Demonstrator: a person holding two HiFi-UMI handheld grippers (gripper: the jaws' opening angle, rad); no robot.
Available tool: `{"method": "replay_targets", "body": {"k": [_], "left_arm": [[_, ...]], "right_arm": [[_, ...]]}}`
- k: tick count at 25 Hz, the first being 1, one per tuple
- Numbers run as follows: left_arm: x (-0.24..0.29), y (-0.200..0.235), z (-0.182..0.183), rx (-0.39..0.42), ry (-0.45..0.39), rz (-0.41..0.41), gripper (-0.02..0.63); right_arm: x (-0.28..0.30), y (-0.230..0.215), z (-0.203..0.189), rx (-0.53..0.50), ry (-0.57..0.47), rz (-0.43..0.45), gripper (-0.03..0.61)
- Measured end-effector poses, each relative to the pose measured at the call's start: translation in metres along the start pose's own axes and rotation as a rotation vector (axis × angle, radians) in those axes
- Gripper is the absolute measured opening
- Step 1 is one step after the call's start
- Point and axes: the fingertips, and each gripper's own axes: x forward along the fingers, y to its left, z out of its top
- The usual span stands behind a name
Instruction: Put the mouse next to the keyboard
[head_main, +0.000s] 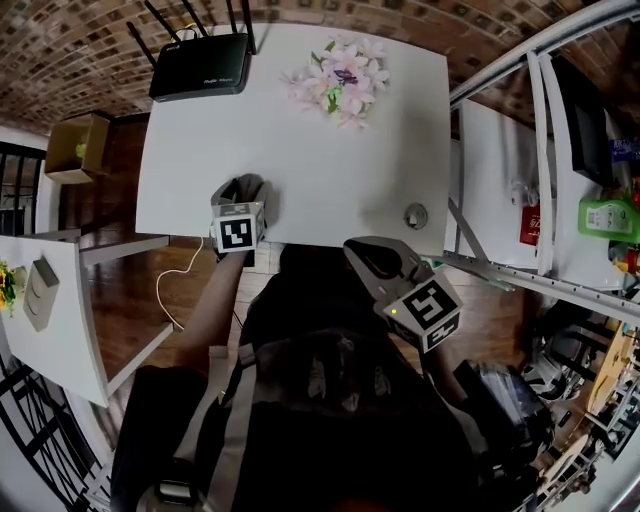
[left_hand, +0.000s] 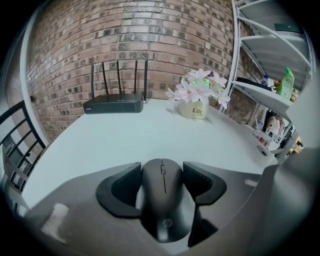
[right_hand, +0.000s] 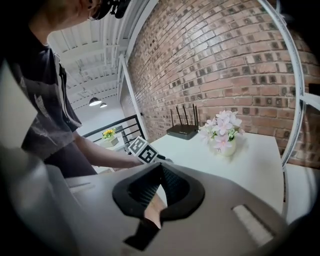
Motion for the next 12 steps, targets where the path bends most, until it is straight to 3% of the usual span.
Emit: {"method": "replay_targets", "body": {"k": [6, 12], "left_arm": [[-0.001, -0.001, -0.001, -0.017, 0.004, 0.032, 0.265], [0.0, -0.016, -0.004, -0.092, -0.003, 0.075, 0.265]], "right_arm": [[-0.011, -0.007, -0.002, -0.032, -0.003, 0.022, 0.005], [-0.044, -0.039, -0.02, -0.02, 0.007, 0.042, 0.005]]}}
